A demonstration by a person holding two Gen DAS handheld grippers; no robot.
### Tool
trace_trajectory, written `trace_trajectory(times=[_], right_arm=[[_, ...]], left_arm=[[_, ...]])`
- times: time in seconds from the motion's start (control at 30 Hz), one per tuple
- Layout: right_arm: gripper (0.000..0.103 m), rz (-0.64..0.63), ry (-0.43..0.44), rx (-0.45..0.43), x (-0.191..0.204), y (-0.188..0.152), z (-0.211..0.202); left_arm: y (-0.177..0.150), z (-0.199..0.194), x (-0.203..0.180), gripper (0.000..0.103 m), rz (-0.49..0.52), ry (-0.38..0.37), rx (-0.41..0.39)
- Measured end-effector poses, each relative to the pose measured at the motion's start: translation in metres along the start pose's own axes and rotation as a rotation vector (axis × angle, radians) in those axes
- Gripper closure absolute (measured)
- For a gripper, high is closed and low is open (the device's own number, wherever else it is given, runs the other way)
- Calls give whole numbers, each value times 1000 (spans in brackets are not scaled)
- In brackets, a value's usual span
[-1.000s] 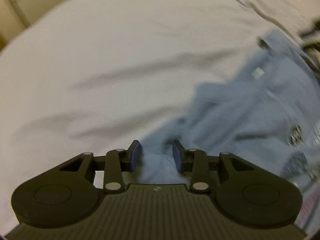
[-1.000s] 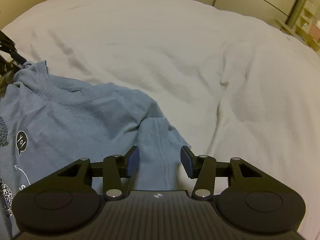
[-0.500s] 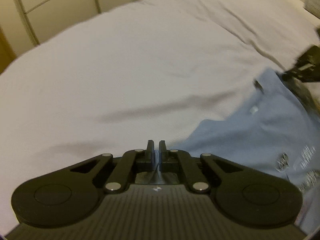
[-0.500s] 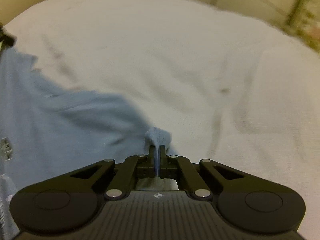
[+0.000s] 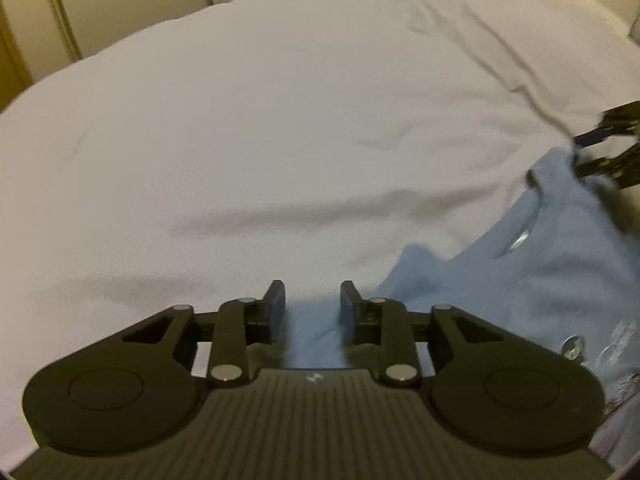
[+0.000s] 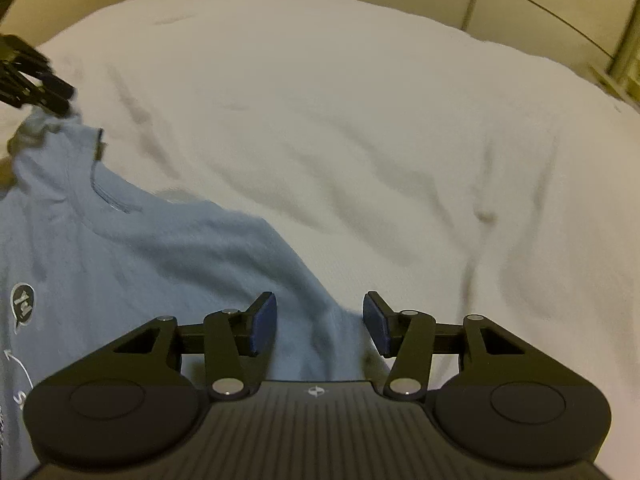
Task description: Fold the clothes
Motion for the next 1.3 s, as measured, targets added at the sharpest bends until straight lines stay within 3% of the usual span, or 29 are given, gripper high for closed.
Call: trace_trajectory(times=[0.07,0.13,0.17,0.2,0.23,0.4,0.47,0.6,0.7,0.73,0.87,1.03,1.17,1.3], right_arm=[[52,-45,38,34,9,-1,7],[55,-82,70,69,16,-2,13],[78,-76,68,91,16,-4,15],[96,-64,65,108,16,-4,16],[103,-40,58,106,13,-3,12],[103,-31,-39,-91,11,16,-33],[103,-11,-94,-157,5,26,-38],[103,60,-105,-144,-4,37,-34],[88,54,-81,-132,4,27,-48],[82,63,-69,-119,9,16,-56],[81,116,-13,-37,41,-36,-81],[75,219,43,129,84,-137,-118],[63,363,93,265,117,-211,-158],[60,519,136,360,138,-263,-190]], left_arm=[[2,14,-13,69,46,-85,24],[0,20,-25,69,89,-102,50],[-2,23,-31,71,109,-105,63],[-3,26,-37,83,130,-108,76],[-5,28,-42,96,151,-111,89],[14,-7,-37,100,189,16,-58],[24,-7,-31,102,174,80,-82],[30,5,-21,96,90,141,-51],[18,-6,-26,82,68,156,-52],[11,-13,-29,77,63,155,-47],[-31,-47,-40,75,-16,149,-8],[-116,-109,-77,70,-161,107,98],[-185,-150,-117,65,-292,31,170],[-230,-162,-145,54,-354,-49,197]])
Point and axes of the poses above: each gripper's, at about its wrist camera, not at the fingertips, and z roughly the way its jaws point, x to its left, y to its top, the point moved 3 cm from there along z, roughly the way its jaws point, and after that the axes turned 15 degrees about z, right-handed, at the moved point
